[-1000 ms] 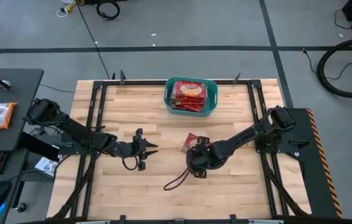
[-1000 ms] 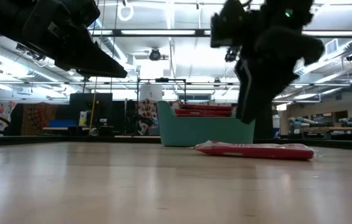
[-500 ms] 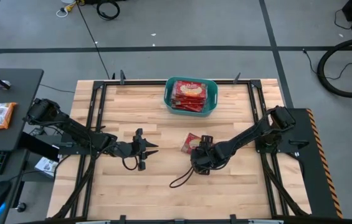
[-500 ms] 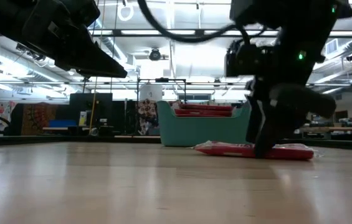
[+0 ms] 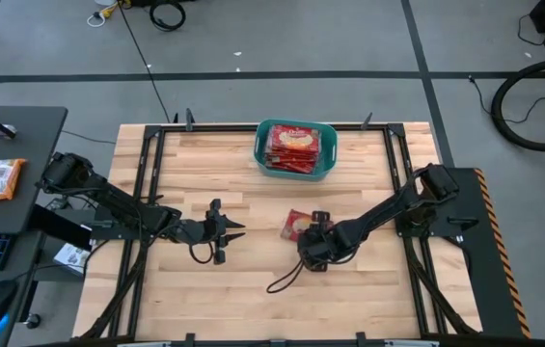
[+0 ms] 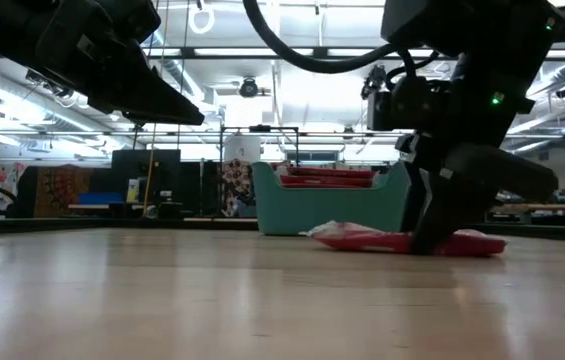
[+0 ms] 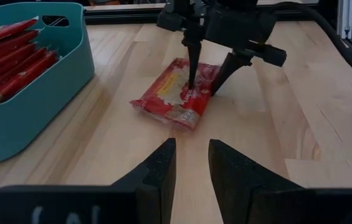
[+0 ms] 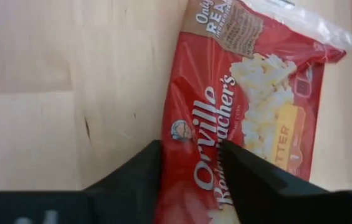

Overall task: Sort popcorn bags into baskets
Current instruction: Put the red popcorn bag into the blue bin

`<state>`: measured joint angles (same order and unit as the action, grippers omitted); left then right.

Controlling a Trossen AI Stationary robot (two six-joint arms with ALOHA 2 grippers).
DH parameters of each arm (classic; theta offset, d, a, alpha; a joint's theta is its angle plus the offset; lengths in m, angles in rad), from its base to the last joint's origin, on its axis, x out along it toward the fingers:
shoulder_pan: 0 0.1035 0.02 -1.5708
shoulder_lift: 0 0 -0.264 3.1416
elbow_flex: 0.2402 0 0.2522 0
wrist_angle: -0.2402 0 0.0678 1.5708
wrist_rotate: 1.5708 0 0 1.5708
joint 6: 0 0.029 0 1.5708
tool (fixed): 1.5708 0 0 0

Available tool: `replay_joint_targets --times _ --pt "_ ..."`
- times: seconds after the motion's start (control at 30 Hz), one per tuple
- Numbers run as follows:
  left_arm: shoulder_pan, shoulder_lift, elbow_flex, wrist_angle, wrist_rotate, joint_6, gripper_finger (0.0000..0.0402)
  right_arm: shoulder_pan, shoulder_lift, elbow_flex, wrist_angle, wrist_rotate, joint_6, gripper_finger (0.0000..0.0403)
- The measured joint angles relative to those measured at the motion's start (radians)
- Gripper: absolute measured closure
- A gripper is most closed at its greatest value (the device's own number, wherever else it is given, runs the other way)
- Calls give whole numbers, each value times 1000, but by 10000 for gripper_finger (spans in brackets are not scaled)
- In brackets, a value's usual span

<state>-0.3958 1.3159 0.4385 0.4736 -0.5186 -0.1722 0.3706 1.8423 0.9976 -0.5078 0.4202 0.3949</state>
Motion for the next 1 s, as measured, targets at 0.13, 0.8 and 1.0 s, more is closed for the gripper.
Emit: replay_joint_targets --times 0.13,0.8,1.0 --pt "0 0 0 0 0 0 301 -2 3 23 -28 -15 -48 283" --pt "0 0 0 0 0 1 301 -2 7 339 -403 170 -196 379" --pt "0 0 0 0 0 1 301 -28 7 482 -556 308 -299 384"
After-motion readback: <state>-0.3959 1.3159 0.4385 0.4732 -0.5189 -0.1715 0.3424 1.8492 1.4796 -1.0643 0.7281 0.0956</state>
